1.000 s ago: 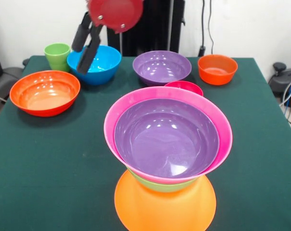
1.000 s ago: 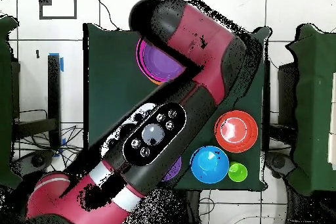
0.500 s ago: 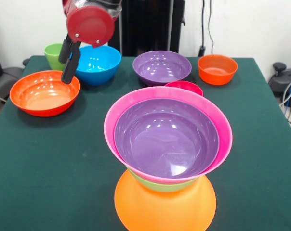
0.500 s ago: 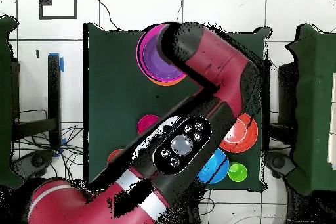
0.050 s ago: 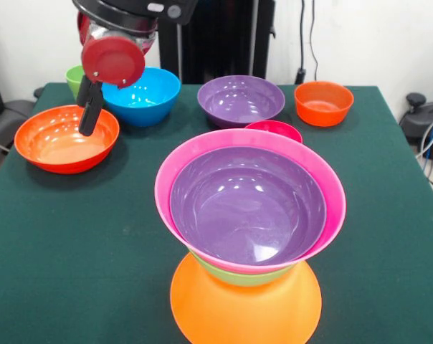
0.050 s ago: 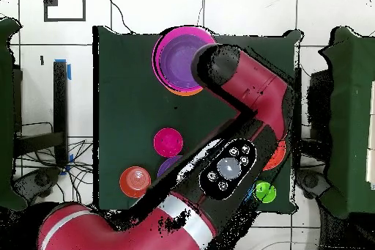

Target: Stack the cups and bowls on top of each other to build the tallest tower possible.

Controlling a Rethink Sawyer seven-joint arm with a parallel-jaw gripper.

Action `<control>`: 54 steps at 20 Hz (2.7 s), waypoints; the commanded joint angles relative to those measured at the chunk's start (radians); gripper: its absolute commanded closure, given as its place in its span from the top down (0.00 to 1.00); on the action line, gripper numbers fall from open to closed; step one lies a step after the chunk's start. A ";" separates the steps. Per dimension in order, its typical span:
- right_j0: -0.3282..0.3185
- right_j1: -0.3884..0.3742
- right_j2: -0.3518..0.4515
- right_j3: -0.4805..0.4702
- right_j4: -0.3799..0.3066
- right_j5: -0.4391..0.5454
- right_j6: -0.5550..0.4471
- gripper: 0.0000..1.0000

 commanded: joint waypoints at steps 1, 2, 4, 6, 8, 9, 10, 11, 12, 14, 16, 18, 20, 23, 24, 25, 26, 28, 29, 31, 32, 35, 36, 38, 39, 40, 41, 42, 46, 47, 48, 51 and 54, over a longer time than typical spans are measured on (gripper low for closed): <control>-0.021 -0.027 0.245 0.126 -0.121 -0.047 -0.174 1.00; -0.025 -0.033 0.257 0.137 -0.131 -0.055 -0.170 1.00; -0.028 -0.043 0.272 0.152 -0.153 -0.059 -0.155 1.00; -0.027 -0.054 0.277 0.164 -0.172 -0.060 -0.137 1.00; -0.025 -0.066 0.279 0.173 -0.190 -0.057 -0.119 1.00; -0.023 -0.072 0.281 0.178 -0.198 -0.056 -0.109 1.00; -0.020 -0.076 0.282 0.185 -0.205 -0.056 -0.098 1.00; -0.017 -0.081 0.283 0.192 -0.210 -0.056 -0.089 1.00; -0.014 -0.085 0.285 0.199 -0.215 -0.056 -0.080 1.00; -0.011 -0.091 0.291 0.209 -0.226 -0.058 -0.066 1.00; -0.010 -0.095 0.297 0.219 -0.236 -0.058 -0.054 1.00; -0.007 -0.100 0.297 0.225 -0.245 -0.050 -0.044 1.00; -0.003 -0.109 0.297 0.235 -0.254 -0.043 -0.032 1.00; -0.002 -0.116 0.303 0.249 -0.263 -0.042 -0.019 1.00; -0.001 -0.118 0.307 0.256 -0.266 -0.045 -0.016 1.00; -0.001 -0.120 0.310 0.262 -0.268 -0.048 -0.013 1.00; 0.000 -0.122 0.312 0.270 -0.268 -0.050 -0.011 1.00; 0.004 -0.126 0.316 0.284 -0.269 -0.059 -0.005 1.00; 0.005 -0.127 0.317 0.291 -0.269 -0.062 -0.002 1.00; 0.010 -0.131 0.319 0.309 -0.272 -0.071 0.005 1.00; 0.012 -0.133 0.320 0.316 -0.273 -0.073 0.008 1.00; 0.016 -0.137 0.328 0.340 -0.274 -0.091 0.020 1.00; 0.016 -0.137 0.332 0.347 -0.273 -0.099 0.024 1.00; 0.018 -0.136 0.339 0.358 -0.271 -0.114 0.033 1.00; 0.019 -0.135 0.341 0.362 -0.270 -0.120 0.037 1.00; 0.022 -0.132 0.344 0.367 -0.267 -0.124 0.044 1.00; 0.025 -0.128 0.344 0.370 -0.266 -0.130 0.051 1.00; 0.029 -0.125 0.344 0.372 -0.265 -0.135 0.058 1.00; 0.034 -0.101 0.346 0.379 -0.265 -0.159 0.074 1.00; 0.038 -0.093 0.342 0.379 -0.267 -0.166 0.079 1.00; 0.039 -0.087 0.341 0.381 -0.268 -0.173 0.081 1.00; 0.048 -0.070 0.327 0.386 -0.272 -0.186 0.089 1.00; 0.051 -0.060 0.316 0.390 -0.278 -0.187 0.085 1.00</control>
